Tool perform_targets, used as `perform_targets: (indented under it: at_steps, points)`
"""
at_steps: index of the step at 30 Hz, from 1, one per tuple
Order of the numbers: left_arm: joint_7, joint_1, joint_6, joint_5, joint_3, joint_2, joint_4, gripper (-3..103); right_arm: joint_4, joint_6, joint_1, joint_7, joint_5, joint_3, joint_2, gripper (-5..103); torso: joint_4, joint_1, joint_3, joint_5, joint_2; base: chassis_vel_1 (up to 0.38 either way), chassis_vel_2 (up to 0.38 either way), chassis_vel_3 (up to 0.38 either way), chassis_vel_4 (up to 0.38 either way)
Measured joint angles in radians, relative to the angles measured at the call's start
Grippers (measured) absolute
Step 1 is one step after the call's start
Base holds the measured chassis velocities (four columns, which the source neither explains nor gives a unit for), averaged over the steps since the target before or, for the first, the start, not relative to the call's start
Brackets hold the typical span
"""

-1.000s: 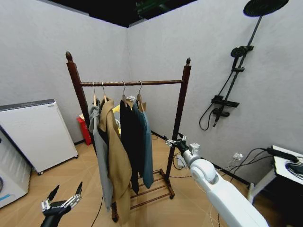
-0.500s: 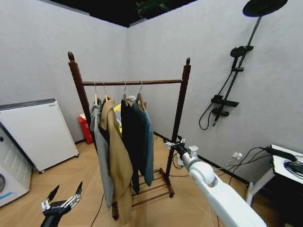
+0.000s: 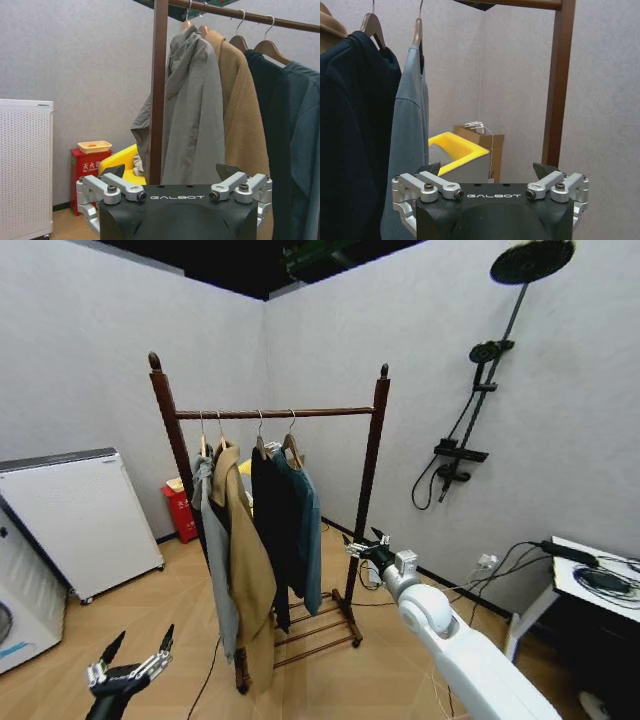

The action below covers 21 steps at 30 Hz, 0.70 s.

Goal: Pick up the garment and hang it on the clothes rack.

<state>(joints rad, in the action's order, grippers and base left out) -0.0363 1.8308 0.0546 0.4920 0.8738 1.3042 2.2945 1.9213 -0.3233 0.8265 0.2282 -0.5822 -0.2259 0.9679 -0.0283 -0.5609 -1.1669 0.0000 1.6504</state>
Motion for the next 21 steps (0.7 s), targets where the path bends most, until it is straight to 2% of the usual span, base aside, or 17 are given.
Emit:
perform_targets:
  at_steps: [21]
  points:
    - [0.0, 0.0, 0.0, 0.0, 0.0, 0.0, 0.0, 100, -0.004, -0.001, 0.009, -0.002, 0.006, 0.0, 0.001, 100, -0.0001, 0.0, 0.0, -0.0002, 0.0, -0.039, -0.142, -0.14, -0.041]
